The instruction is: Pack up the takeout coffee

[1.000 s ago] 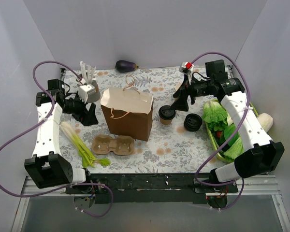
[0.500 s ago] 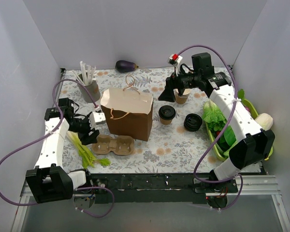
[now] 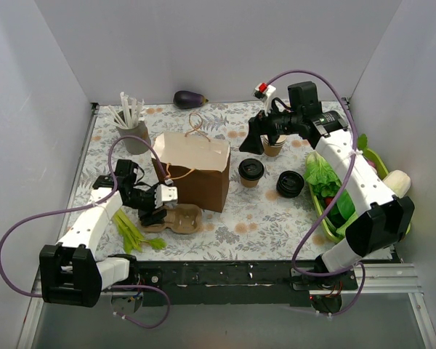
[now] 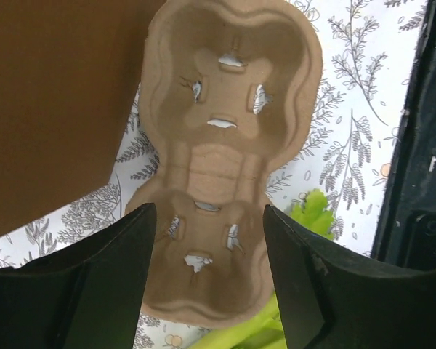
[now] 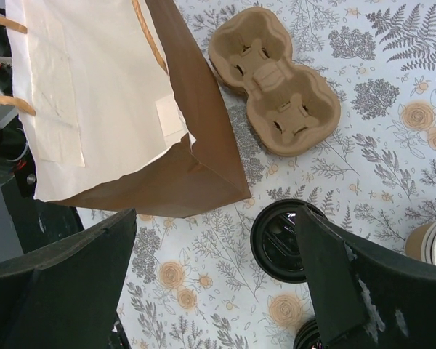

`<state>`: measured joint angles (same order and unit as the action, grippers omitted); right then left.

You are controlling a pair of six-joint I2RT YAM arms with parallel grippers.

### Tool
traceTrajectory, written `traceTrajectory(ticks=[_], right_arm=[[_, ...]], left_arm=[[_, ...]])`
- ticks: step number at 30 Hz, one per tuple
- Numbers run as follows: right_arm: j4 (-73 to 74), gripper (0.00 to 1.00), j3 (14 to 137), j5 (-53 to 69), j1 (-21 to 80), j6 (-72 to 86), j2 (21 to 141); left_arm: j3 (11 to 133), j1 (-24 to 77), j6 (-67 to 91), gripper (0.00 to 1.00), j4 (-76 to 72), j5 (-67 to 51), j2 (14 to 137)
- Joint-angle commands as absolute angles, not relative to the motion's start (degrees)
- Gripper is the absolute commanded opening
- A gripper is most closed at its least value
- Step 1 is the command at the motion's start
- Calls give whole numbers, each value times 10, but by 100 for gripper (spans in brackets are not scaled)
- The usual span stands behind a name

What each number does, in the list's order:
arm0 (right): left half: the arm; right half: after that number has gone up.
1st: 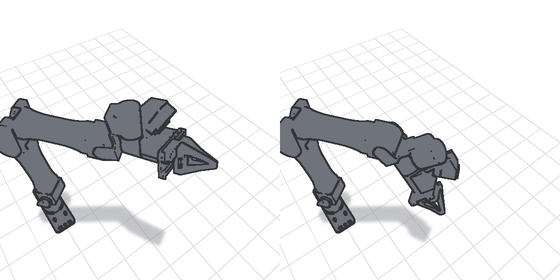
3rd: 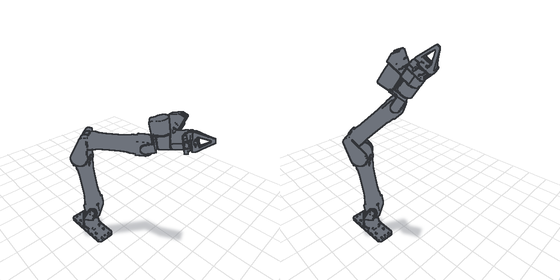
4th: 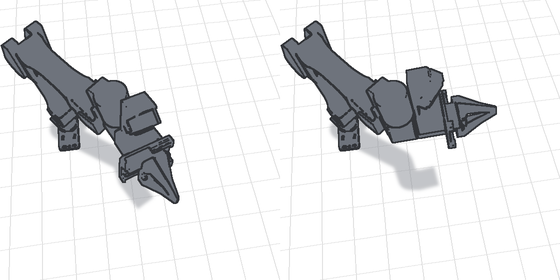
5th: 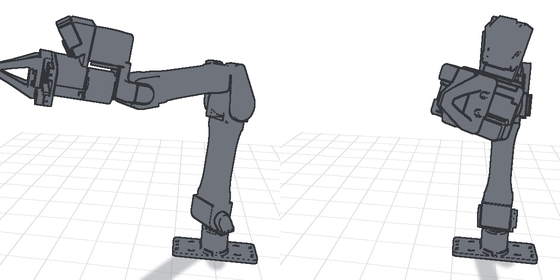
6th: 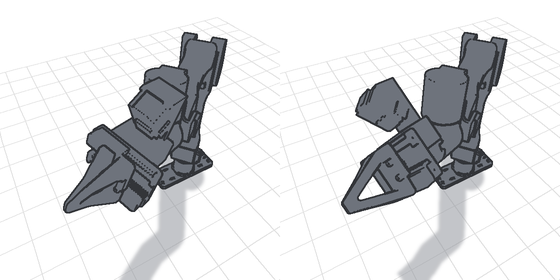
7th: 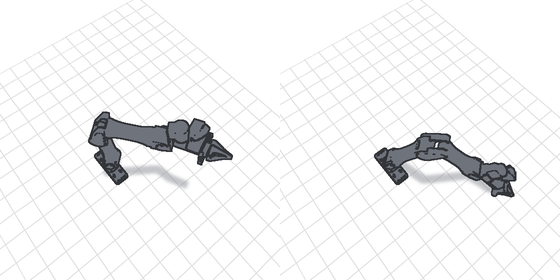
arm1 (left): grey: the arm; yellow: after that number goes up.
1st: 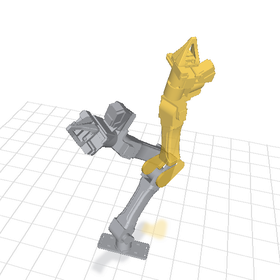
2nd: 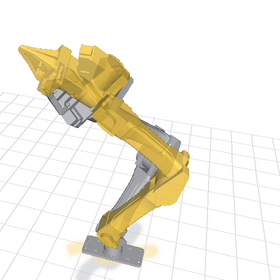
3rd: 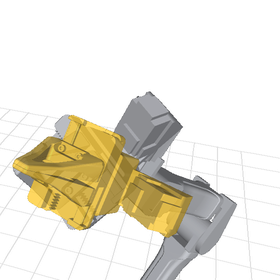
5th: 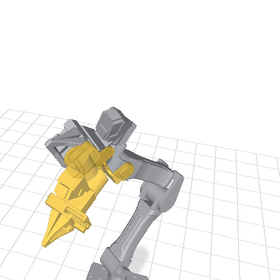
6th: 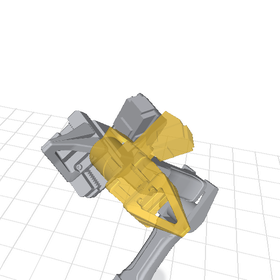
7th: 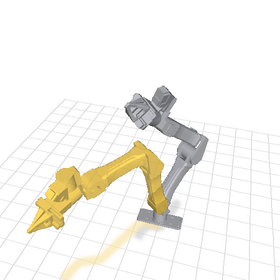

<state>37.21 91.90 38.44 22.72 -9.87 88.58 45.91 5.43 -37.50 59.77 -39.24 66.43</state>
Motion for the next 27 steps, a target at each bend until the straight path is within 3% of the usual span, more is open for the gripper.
traceTrajectory(ticks=[1, 12, 27], right_arm=[[363, 98, 907, 370, 227, -104, 855], [363, 98, 898, 360, 227, -106, 851], [364, 98, 902, 365, 227, -105, 860]], left_arm=[[442, 76, -357, 61, 515, -396, 656], [420, 128, -355, 46, 504, -363, 665], [407, 128, -362, 41, 483, -334, 686]])
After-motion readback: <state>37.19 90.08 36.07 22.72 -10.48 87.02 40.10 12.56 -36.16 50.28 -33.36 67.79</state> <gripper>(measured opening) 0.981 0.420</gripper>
